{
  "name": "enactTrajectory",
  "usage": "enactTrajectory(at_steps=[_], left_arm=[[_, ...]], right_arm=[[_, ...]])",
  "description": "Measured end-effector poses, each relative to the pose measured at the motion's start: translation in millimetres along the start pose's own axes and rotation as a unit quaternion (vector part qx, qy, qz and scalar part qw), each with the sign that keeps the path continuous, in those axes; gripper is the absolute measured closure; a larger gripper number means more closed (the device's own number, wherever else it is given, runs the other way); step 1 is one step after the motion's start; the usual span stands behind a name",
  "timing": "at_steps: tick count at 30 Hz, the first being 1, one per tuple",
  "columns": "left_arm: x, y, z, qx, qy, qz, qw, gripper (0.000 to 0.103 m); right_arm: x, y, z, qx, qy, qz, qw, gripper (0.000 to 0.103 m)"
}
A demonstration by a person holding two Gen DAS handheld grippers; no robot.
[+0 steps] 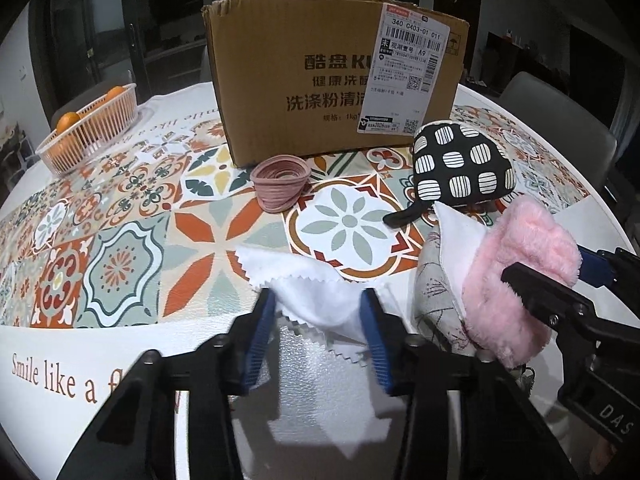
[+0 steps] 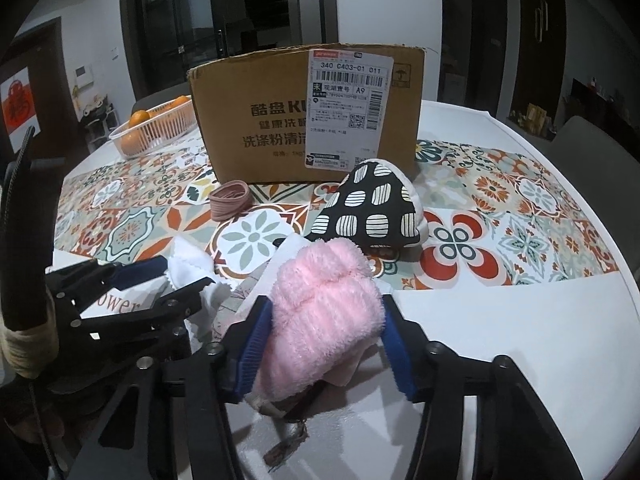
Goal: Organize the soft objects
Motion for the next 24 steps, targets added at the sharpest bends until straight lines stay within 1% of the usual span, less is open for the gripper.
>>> enactTrajectory(at_steps=[1, 3, 7, 15, 24], left_arm=[[0.5, 0.4, 0.2, 0.0, -0.001, 0.002, 1.0, 0.074], [0.7, 1.0, 0.8, -0.004, -0.002, 0.009, 0.9999, 0.081], [-3.9, 3.8, 0.8, -0.006, 0.0, 0.013, 0.9999, 0.093], [-33.0, 7.6, -6.3, -0.003, 0.026, 0.003, 0.9997, 0.094], [-63.1, 10.2, -2.2, -0.016, 0.044, 0.006, 0.9989, 0.094]], right_arm=[[0.2, 0.3, 0.1, 0.0, -0.001, 0.001, 1.0, 0.056], [0.3, 0.9, 0.7, 0.002, -0.003, 0.001, 1.0, 0.06], [-1.1, 2.0, 0.8, 0.007, -0.006, 0.0, 1.0, 0.065], [-9.1, 6.8, 0.7, 0.025, -0.009, -0.012, 1.0, 0.072], [-26.2, 1.1, 1.9, 0.023, 0.001, -0.025, 0.999, 0.074]])
Point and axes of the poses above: each gripper's, at about its wrist camera, not at the fingertips, and x roughly the way its jaws point, y to its right, z to its underside, the point moved 3 cm from there along x, roughly the way its jaws point, and after that the axes turned 5 degrees about x, right-handed, at the moved point
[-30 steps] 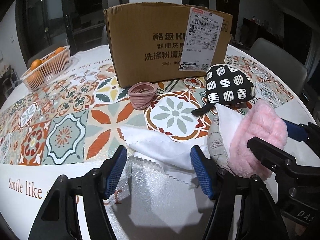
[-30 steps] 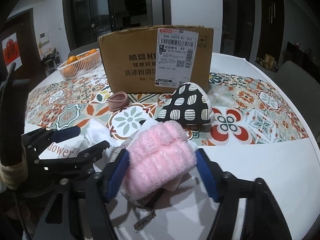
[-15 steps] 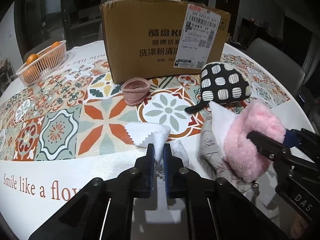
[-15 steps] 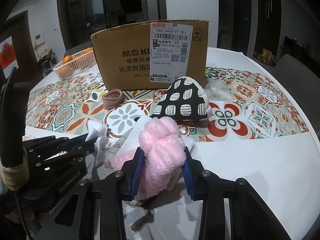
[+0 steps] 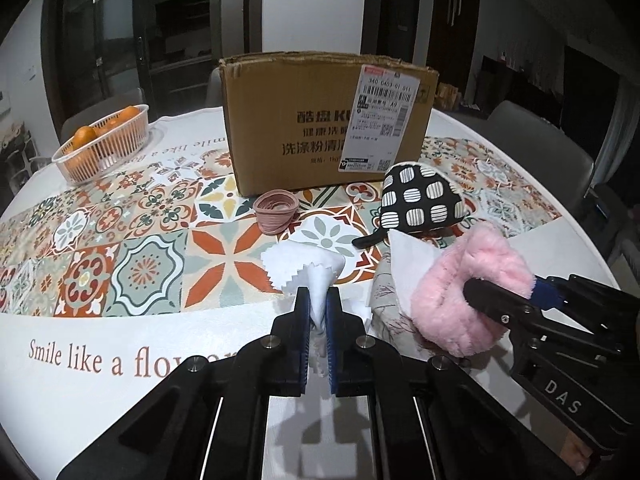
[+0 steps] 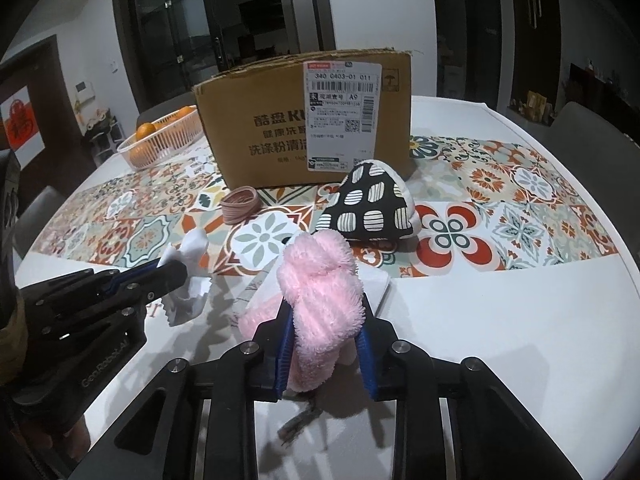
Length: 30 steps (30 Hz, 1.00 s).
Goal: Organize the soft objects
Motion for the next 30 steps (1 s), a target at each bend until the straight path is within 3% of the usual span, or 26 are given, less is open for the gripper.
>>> enactTrajectory(at_steps=[19, 30], left_arm=[[-61.2, 6.8, -7.4, -0.005, 0.054, -0.007, 0.9985, 0.094], [-89.6, 8.7, -22.5, -0.001, 0.094, -0.013, 0.9955, 0.094]], right_arm=[[-43.9, -10.6, -4.6, -0.006, 0.038, -0.01, 0.999, 0.074], [-70.1, -15.0, -21.4, -0.011, 0.081, -0.01, 0.997, 0.074]])
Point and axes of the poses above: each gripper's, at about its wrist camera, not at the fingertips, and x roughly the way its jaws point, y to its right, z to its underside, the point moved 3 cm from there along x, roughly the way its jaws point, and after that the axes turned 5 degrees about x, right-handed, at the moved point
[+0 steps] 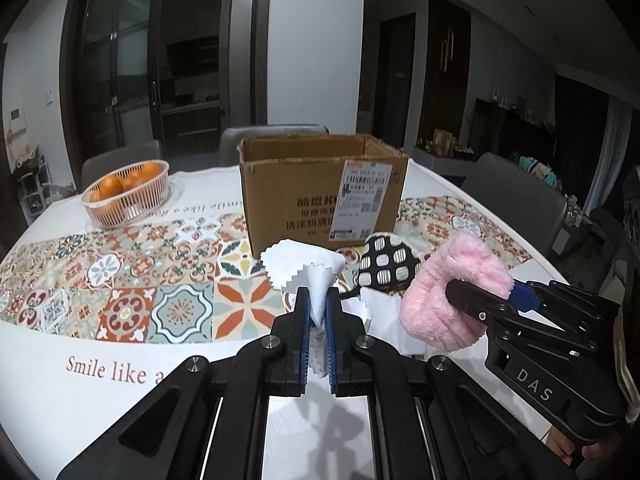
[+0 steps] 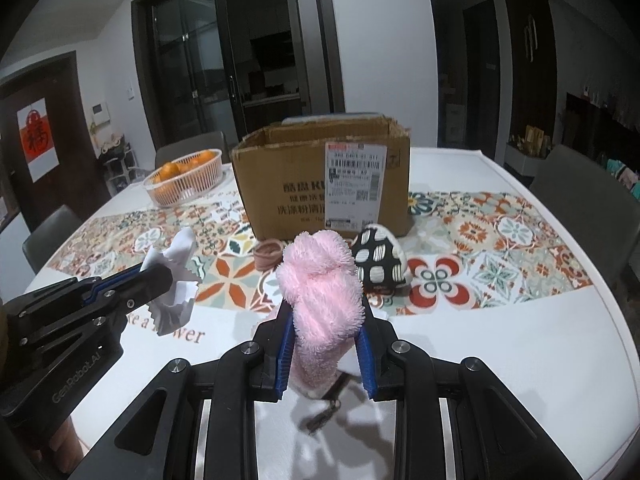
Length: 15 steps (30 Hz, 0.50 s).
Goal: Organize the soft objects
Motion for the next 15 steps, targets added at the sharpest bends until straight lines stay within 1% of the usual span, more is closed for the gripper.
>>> enactTrajectory(at_steps=[15], left_arm=[[-23.1, -4.8, -41.5, 0.011, 0.066, -0.008, 0.9977, 0.094]], right_arm=[[-25.7, -5.8, -39.5, -0.001, 0.067, -0.004, 0.998, 0.074]])
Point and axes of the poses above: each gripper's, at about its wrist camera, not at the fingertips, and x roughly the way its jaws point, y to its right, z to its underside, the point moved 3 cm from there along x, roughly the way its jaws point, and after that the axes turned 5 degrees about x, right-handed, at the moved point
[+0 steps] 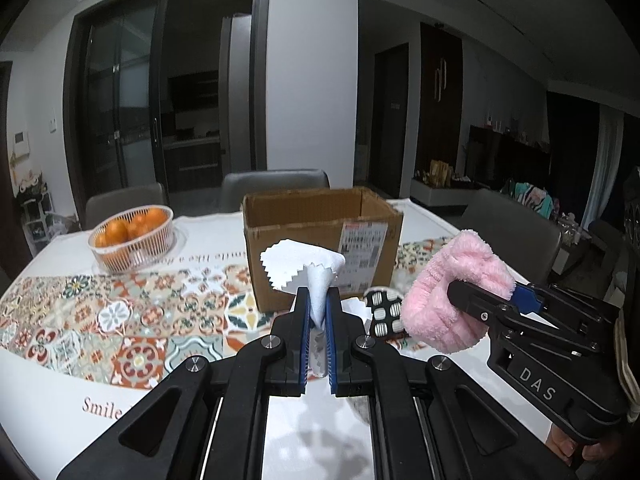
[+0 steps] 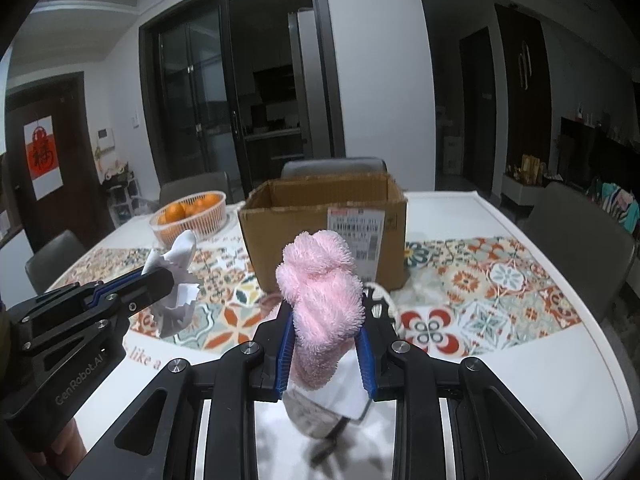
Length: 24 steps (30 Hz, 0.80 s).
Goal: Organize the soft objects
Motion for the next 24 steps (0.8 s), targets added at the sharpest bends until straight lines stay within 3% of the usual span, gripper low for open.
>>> enactTrajectory(at_steps=[24], left_arm=[[9.5, -12.3, -69.1, 0.02, 0.079, -0.019, 0.9965, 0.094]], right_arm=[[2.8, -3.9, -67.0, -0.007, 0.089, -0.004, 0.996, 0.074]])
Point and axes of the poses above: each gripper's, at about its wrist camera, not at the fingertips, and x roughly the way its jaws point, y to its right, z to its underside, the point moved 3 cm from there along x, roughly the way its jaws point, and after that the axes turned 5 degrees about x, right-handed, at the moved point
